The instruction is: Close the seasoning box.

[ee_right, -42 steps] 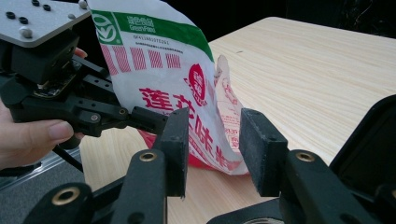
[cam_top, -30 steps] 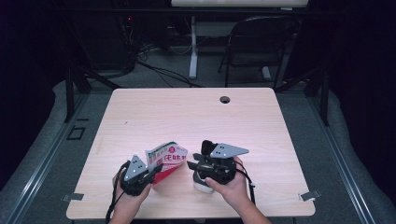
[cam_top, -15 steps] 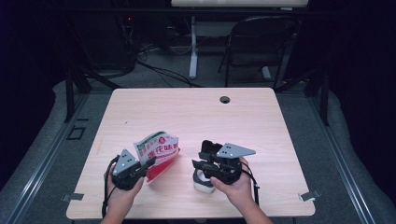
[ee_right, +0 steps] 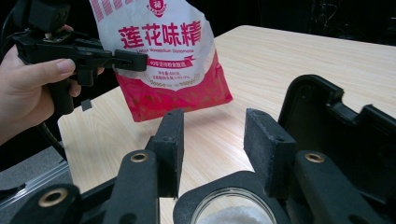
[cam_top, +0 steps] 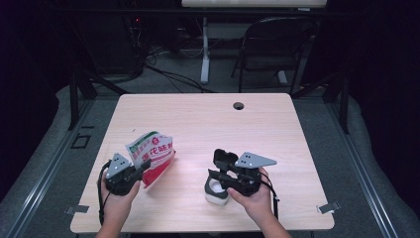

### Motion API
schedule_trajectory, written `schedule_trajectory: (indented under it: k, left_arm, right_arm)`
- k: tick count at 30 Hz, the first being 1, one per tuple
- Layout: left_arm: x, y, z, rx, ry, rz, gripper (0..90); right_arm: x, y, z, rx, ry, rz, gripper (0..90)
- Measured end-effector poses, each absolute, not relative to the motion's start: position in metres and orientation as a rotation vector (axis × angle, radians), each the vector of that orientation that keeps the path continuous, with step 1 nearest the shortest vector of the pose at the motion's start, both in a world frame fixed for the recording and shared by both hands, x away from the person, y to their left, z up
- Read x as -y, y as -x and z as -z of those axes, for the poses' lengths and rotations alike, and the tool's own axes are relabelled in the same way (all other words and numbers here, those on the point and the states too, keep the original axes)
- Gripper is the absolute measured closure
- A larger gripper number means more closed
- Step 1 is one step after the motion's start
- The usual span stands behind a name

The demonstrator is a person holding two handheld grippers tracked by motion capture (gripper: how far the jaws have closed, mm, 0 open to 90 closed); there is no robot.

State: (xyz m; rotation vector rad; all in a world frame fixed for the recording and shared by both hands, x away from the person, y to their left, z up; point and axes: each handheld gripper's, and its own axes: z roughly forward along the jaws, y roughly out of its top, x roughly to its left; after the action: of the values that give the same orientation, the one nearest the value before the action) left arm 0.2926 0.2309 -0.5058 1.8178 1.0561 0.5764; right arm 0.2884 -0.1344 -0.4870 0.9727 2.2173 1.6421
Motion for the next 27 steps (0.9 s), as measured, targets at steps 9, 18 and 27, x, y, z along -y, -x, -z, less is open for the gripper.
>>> schedule_trajectory:
  k: [9, 18, 27]
  left_arm:
    - [-0.252, -0.296, 0.509, -1.151, -1.782, -0.639, 90.0]
    - [-0.272, -0.298, 0.511, -1.229, -1.739, -0.678, 90.0]
    - [-0.286, -0.299, 0.517, -1.299, -1.717, -0.718, 90.0]
  right_arm:
    - [0.137, -0.289, 0.488, -2.199, -0.994, -1.644, 56.5]
    - [0.138, -0.29, 0.488, -2.194, -0.999, -1.645, 55.2]
    - [0.139, -0.291, 0.489, -2.192, -1.011, -1.638, 53.9]
